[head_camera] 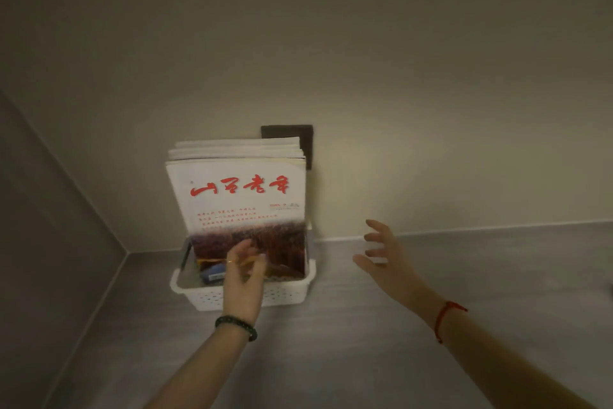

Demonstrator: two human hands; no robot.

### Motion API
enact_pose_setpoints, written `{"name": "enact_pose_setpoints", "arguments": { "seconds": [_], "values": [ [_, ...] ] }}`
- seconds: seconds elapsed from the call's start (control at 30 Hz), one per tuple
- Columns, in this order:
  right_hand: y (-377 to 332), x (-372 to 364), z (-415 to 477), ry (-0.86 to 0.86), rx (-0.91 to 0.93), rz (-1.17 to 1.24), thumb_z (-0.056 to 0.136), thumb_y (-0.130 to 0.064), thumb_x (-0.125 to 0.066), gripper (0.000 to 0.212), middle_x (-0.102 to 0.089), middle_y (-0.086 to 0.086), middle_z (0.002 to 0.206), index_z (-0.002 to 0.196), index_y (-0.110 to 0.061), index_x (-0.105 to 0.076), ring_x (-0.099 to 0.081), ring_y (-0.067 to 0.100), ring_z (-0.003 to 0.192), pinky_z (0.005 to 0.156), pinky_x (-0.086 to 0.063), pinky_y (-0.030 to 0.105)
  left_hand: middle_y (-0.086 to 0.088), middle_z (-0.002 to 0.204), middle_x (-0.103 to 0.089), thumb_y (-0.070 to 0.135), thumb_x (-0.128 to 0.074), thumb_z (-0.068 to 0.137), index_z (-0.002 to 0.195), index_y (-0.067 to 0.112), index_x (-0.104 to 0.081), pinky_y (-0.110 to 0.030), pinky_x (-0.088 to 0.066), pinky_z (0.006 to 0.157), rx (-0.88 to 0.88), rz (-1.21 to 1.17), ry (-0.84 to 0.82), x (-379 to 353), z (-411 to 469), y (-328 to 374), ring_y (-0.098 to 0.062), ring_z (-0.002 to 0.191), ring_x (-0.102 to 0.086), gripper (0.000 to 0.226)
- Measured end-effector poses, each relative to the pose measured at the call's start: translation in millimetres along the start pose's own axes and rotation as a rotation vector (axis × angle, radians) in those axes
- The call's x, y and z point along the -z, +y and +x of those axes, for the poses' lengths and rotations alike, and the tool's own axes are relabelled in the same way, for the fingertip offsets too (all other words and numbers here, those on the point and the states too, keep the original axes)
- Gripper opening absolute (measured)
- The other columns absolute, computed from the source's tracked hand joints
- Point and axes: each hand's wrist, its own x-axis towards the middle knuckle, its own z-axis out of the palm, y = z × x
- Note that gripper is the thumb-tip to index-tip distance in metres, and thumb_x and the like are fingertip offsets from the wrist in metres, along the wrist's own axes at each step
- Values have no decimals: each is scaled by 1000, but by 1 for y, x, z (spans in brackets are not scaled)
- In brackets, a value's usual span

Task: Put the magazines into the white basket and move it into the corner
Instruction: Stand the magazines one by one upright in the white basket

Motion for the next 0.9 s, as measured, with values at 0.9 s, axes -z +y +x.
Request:
{"name": "enact_pose_setpoints", "arguments": {
  "seconds": [0.9],
  "values": [
    [255,416,-256,85,-590,-581,89,-27,-52,61,-9,1,155,141,-26,-20,-17,24,140,115,-26,43,-15,98,-72,42,-55,84,102,16,-64,-51,-54,84,559,118,-954,-494,-294,-42,-34,89,-68,33]
  ]
}}
